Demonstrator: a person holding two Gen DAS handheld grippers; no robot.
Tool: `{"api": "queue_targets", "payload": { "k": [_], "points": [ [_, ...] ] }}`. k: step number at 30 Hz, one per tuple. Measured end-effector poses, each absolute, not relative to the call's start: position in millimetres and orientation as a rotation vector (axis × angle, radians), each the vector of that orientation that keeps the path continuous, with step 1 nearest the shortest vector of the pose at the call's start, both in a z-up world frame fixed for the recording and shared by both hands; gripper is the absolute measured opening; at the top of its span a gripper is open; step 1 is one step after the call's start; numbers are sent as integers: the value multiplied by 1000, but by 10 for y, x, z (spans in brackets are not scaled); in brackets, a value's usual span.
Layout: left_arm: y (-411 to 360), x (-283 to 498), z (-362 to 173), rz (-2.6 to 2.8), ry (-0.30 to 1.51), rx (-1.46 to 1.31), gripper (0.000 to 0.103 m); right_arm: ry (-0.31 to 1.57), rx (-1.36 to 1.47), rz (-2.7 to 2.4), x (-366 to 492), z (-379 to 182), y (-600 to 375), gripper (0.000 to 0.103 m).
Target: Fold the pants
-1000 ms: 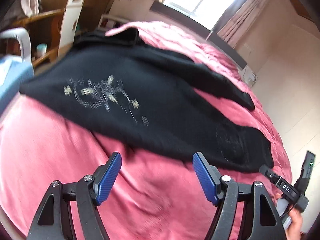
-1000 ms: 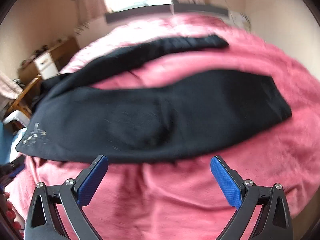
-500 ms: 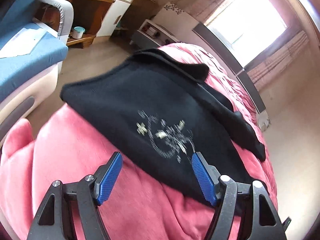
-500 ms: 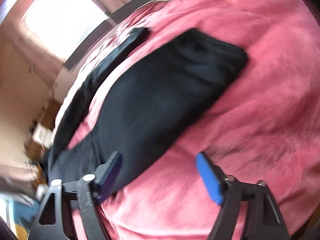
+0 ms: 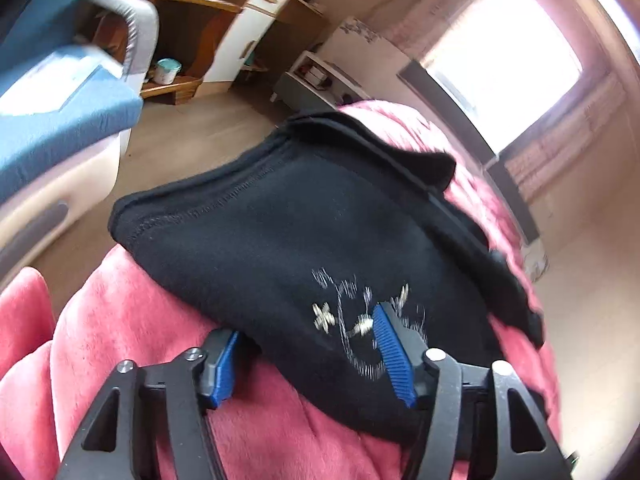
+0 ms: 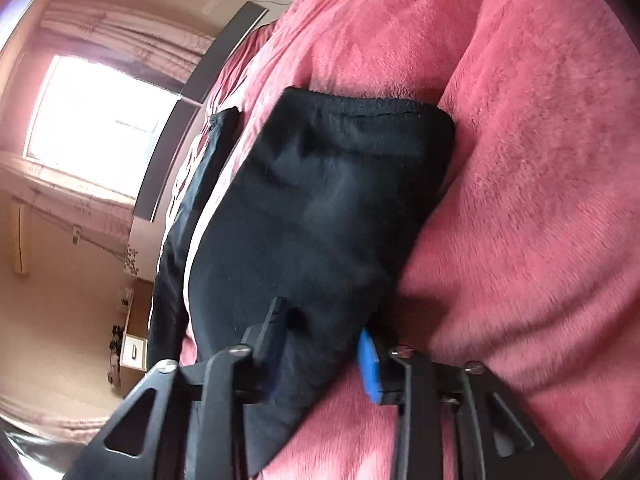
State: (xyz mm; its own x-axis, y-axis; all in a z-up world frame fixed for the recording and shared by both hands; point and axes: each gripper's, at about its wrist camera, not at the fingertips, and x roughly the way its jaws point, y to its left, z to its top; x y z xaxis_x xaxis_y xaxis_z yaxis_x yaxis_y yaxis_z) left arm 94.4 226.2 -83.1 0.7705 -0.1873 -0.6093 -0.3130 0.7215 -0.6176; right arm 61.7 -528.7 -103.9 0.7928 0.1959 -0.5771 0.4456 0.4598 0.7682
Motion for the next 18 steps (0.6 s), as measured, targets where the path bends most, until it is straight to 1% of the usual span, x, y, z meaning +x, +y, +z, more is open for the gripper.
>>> {"api": "queue_targets", "payload": {
  "k": [1, 2, 5, 7, 8, 9, 12, 14, 15, 18],
  "points": [
    [2291, 943, -832, 77, 699, -802, 58, 673, 1107, -165, 637, -1055, -5286, 23],
    [2338, 963, -855, 81, 695, -835, 56, 676, 1107, -160, 643, -1075, -5286, 21],
    [2400, 1027, -891, 91, 690, -872, 53, 688, 1095, -148, 660, -1094, -5268, 20],
    [2418, 1068, -908, 108, 686, -874, 49, 696, 1112, -142, 632, -1118, -5310, 20],
    [2426, 1095, -921, 118, 688, -877, 44, 696, 1118, -139, 591, -1138, -5353, 20],
    [2430, 1123, -942, 130, 695, -874, 37, 704, 1109, -141, 564, -1139, -5363, 19],
    [2433, 1167, -991, 153, 726, -853, 21, 719, 1040, -163, 588, -1065, -5330, 14],
    [2434, 1149, -949, 151, 720, -848, 14, 718, 989, -183, 607, -977, -5295, 11],
    [2427, 1133, -911, 152, 718, -835, 12, 712, 968, -192, 605, -917, -5278, 10],
    [2399, 1020, -694, 128, 673, -798, 10, 677, 927, -201, 553, -730, -5267, 9]
  ]
}}
